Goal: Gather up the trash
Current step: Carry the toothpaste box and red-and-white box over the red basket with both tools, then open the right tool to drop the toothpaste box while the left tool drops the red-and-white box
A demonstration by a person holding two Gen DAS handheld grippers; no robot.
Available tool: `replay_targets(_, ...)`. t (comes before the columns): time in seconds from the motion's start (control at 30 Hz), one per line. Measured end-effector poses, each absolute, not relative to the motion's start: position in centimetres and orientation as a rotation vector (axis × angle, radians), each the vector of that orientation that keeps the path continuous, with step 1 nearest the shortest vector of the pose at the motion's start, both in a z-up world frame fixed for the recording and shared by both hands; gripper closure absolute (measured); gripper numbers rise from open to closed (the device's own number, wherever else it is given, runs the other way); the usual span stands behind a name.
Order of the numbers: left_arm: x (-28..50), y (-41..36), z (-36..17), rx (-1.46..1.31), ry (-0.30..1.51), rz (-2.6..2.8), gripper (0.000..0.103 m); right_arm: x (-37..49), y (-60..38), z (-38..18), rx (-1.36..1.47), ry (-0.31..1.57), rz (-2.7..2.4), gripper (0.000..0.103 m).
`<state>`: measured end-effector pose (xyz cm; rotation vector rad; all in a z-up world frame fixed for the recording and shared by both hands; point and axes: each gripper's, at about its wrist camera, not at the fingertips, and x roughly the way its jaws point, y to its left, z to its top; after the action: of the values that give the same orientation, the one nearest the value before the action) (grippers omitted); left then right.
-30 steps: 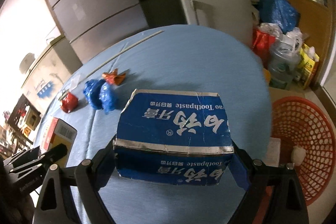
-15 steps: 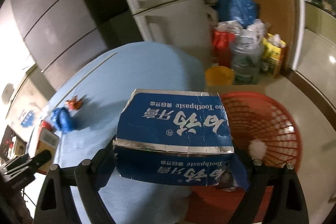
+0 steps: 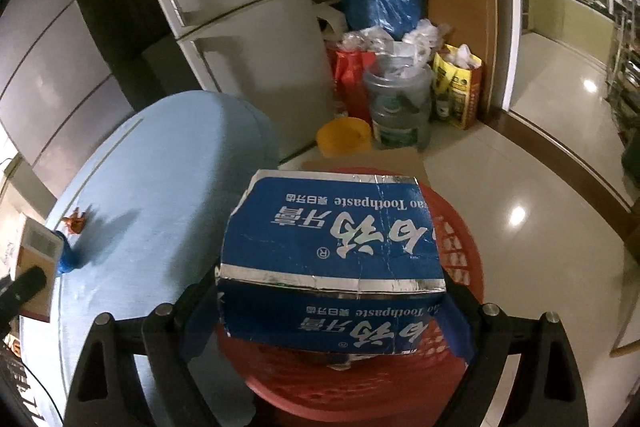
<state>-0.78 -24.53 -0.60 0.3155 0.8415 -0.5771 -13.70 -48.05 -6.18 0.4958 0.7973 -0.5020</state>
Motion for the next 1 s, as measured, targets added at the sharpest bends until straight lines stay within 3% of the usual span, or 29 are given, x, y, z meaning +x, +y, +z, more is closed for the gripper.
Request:
replay_targets(0.9, -2.4, -35.5, -1.6, 0.390, 0.879, -0.772, 0.052, -14.3, -51.9, -11.5, 0.534, 0.947, -0.508, 0.008)
replay_targets(1.0, -2.5, -36.1, -1.7, 0.380, 0.895, -0.793, 0.052, -14.6, -52.3, -11.3, 0.526, 0.929, -0.521, 0.000)
